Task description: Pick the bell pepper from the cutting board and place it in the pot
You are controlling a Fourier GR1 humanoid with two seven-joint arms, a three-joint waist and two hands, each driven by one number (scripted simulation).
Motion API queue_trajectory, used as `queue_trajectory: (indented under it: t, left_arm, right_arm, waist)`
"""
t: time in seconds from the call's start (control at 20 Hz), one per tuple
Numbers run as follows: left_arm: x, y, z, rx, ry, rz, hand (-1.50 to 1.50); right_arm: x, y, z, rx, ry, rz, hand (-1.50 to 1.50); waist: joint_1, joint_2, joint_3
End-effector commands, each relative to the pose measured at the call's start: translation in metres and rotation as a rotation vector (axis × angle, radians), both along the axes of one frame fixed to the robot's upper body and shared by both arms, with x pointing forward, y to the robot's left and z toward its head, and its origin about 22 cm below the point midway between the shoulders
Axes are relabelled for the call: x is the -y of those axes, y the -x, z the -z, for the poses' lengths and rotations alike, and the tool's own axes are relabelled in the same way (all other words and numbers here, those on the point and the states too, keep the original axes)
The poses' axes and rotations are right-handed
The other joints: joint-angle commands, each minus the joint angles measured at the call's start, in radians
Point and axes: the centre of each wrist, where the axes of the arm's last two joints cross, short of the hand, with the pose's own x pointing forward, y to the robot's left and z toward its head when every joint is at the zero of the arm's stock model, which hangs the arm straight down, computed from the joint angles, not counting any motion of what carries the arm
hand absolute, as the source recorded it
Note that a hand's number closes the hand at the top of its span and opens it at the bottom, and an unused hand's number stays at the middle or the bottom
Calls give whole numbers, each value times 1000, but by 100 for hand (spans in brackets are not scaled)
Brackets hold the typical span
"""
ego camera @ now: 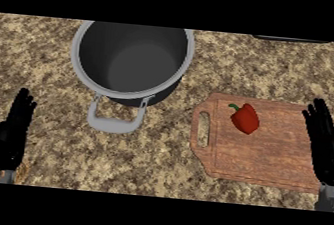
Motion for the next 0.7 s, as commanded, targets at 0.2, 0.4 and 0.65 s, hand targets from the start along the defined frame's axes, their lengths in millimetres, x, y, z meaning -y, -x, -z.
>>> queue_trajectory:
  t: [0.2, 0.4, 0.65]
  left_arm:
    - [82, -22, -22, -120, 225, 501, 0]
    - [91, -28, -31, -171, 293, 619, 0]
    - [113, -28, -42, -219, 328, 646, 0]
  right_arm:
    - [7, -69, -71, 141, 336, -199, -150]
    - [62, -49, -50, -213, 811, 51, -150]
    - [-6, -88, -50, -194, 970, -130, -150]
  waist:
    - [67, -31, -3]
    - [84, -17, -11]
    - [83, -38, -5]
